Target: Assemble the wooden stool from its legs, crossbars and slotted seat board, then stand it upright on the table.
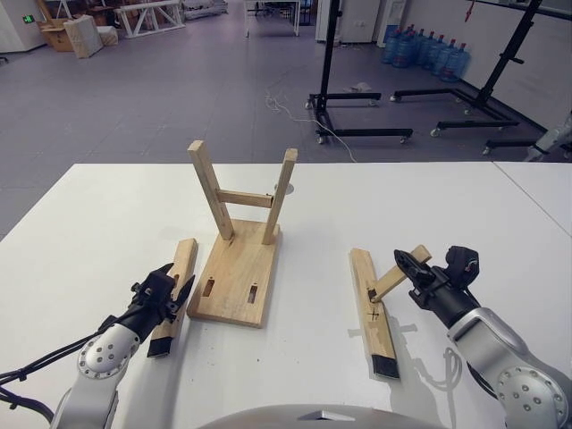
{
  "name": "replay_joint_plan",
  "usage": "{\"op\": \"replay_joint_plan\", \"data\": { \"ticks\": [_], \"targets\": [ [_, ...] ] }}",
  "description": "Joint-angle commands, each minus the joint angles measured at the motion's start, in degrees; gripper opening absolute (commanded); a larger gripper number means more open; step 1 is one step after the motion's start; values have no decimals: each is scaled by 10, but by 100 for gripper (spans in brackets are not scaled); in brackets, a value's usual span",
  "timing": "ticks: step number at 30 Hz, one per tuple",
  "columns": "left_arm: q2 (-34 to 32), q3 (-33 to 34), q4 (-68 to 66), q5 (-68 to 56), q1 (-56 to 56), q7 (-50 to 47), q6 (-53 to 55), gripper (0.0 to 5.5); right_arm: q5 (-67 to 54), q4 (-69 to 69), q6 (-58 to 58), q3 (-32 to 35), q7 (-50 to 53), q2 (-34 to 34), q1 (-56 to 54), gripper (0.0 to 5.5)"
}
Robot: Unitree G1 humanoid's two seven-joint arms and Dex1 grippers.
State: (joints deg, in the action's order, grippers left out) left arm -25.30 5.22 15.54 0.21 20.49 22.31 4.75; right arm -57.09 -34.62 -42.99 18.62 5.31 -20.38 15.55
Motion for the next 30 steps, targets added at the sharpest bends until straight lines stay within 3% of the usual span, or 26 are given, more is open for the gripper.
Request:
{"op": "replay_joint_plan", "data": {
  "ticks": [1,7,14,20,25,30],
  "targets": [
    [-2,-5,7,8,-1,-1,2,267,27,-4,-11,-6,24,-1,-4,39],
    [-2,-5,7,9,-1,-2,1,267,92,-26,-5,-54,-10,-27,10,39],
    [-1,-16,-9,15,-32,-3,-1,267,285,90,170,-171,-140,-34,-13,39],
    [-5,-18,-39,15,-64,1,-11,267,346,192,252,-177,-173,-7,-71,39],
    [-3,-21,-49,15,-71,0,-17,267,343,210,235,-169,-192,-4,-91,39],
    [1,-20,-58,15,-68,-6,-24,267,314,186,169,-170,-223,-9,-90,139]
  ]
}}
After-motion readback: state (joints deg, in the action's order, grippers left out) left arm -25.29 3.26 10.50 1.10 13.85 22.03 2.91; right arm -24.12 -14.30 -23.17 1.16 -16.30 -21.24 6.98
